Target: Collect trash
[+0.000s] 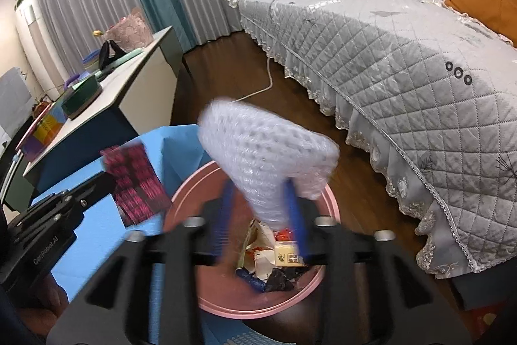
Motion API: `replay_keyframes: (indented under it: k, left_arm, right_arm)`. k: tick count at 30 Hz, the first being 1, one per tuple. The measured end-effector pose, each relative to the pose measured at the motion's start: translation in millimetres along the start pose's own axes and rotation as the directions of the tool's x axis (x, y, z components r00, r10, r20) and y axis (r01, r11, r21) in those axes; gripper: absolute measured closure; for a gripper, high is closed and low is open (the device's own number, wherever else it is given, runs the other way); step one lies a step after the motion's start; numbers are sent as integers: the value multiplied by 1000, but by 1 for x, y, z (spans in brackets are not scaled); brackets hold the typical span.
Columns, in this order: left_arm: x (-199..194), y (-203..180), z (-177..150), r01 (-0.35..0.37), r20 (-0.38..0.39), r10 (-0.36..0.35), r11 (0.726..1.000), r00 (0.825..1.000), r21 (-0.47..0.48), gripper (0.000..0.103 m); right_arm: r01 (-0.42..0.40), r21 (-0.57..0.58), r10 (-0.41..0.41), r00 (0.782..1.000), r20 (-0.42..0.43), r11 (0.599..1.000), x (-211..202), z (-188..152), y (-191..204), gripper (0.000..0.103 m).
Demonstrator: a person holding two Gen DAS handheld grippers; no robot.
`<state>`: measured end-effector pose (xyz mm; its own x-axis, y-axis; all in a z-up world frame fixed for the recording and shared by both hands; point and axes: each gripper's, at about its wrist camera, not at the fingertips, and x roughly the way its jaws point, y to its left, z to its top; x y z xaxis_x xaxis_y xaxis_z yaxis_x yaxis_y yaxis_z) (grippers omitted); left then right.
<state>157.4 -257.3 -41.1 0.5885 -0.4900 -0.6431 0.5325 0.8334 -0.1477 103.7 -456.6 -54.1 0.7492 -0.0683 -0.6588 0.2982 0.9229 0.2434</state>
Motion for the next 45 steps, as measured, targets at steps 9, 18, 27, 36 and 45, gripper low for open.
replay_keyframes:
  k: [9,18,27,36,45]
  left_arm:
    - [-10,16,-6,-21,3,21,999,1000,-45,91]
    - [-54,29,-7,-47,55,50,998,997,-50,70]
    - [-132,50,-19,-98,140,107,992,984,-74,47]
    - [-202,74,-61,-207,197,240,963,951,-175,25]
    - [-241,75,-126,-306,175,350,923,920,-234,13]
  right_arm:
    - [-7,19,7,1000,-16,1000,2,0,-2,38]
    - [-12,6,12,1000,1,1000,-10,-1,7,35]
    - [-41,-72,47,996,79,997,-58,-9,44,27]
    - [-46,-114,64,985,159,992,-125,-40,87,5]
    - [-21,-199,61,978,198,980,-169,-104,130,5]
